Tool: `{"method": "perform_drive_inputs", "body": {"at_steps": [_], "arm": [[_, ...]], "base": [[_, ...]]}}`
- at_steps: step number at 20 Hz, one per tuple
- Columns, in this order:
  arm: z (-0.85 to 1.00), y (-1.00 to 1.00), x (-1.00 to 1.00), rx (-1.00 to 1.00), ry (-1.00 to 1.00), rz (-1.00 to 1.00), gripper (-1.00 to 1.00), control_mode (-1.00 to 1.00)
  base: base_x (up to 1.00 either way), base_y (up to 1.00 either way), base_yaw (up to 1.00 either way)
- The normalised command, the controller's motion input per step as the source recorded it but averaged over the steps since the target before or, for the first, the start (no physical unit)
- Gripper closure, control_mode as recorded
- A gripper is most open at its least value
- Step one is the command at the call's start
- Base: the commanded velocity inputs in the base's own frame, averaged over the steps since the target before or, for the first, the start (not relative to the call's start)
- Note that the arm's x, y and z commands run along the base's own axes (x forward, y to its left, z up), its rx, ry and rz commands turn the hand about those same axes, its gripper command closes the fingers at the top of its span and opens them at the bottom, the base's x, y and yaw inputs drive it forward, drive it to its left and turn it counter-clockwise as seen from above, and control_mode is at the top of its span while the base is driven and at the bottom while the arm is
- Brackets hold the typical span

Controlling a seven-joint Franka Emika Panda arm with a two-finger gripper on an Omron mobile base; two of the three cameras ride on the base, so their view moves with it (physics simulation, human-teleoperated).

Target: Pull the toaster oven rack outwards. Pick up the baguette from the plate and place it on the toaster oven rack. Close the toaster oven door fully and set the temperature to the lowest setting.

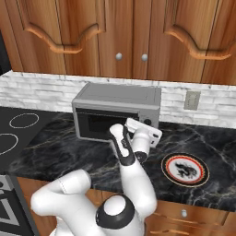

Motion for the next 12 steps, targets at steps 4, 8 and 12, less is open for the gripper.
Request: {"method": "perform_drive_inputs", "body": {"at_steps": [4, 8, 12], "arm": [[0.35, 0.01, 0.19, -0.2, -0.07, -0.21, 1.0, -1.0], [0.36, 0.0, 0.19, -0.2, -0.09, -0.2, 1.0, -1.0], [0.37, 0.0, 0.15, -0.21, -0.11, -0.18, 1.0, -1.0]], "base": [[0.0, 0.0, 0.0], [0.0, 0.0, 0.0], [0.0, 0.0, 0.0]]}}
